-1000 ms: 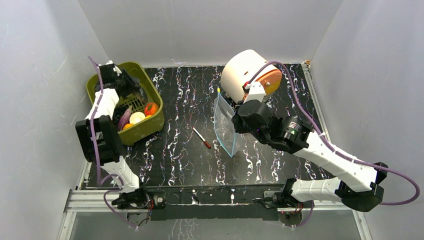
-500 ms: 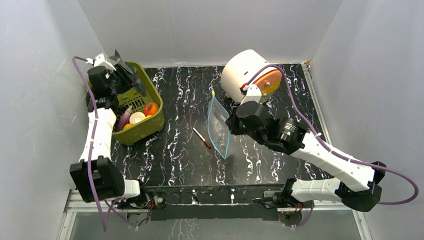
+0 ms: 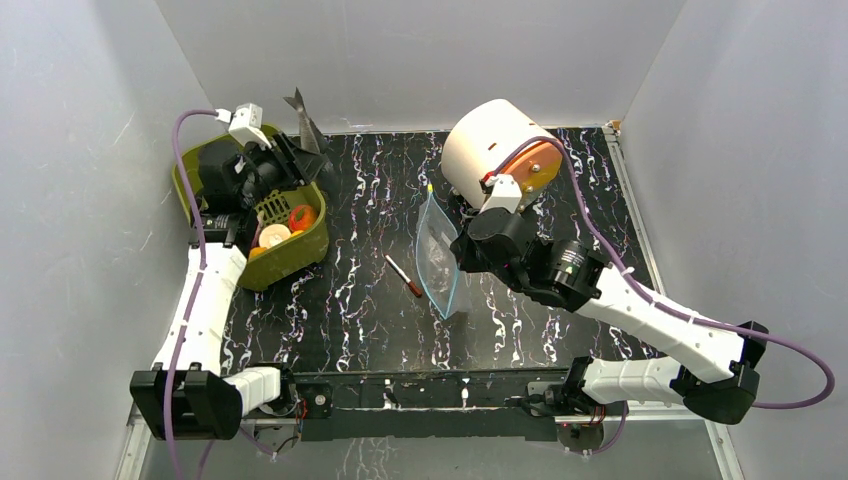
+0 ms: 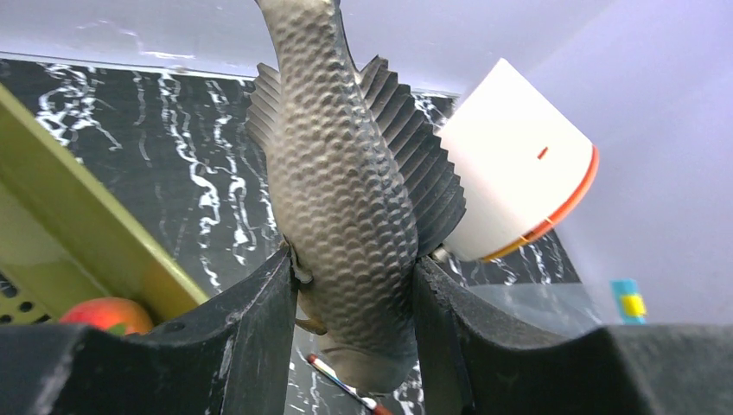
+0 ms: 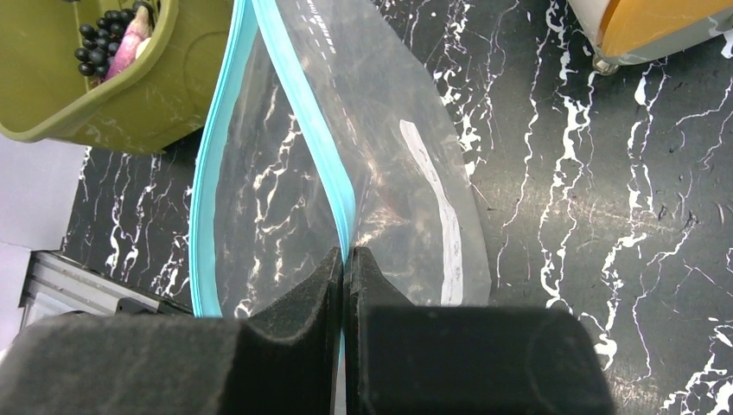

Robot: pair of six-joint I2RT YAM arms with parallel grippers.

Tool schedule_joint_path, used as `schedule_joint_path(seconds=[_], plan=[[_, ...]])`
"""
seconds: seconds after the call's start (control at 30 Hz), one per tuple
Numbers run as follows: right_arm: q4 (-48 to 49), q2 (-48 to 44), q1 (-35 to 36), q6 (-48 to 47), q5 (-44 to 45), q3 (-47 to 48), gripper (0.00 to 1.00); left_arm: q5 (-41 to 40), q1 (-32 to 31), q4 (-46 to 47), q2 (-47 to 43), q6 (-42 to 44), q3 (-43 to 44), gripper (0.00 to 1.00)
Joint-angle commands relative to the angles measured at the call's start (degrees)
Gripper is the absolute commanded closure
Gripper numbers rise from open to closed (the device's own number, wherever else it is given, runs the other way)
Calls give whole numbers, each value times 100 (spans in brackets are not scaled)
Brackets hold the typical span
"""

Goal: Place the food in the zip-top bag and seal the zipper
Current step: Place the fake fish in the zipper food storage bag.

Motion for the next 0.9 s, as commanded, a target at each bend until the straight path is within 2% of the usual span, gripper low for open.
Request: schedule_joint_path(seconds=[0.0,0.2,0.43,0.87], plan=[[425,-158,-16,124,148,-79,100,626,-136,262,-440,-488,-252,94],[638,-91,-16,278,-112,-176,100,1005,-514,1035,-906,-1270,-848,95],[952,45,-16,500,-343,-296,100,1149,-921,1974,-1031,-2076,-1173,95],[1272,307,-25,1003,-647,-196,100,1333,-1501,3520,-1271,-2772,-1418,95]])
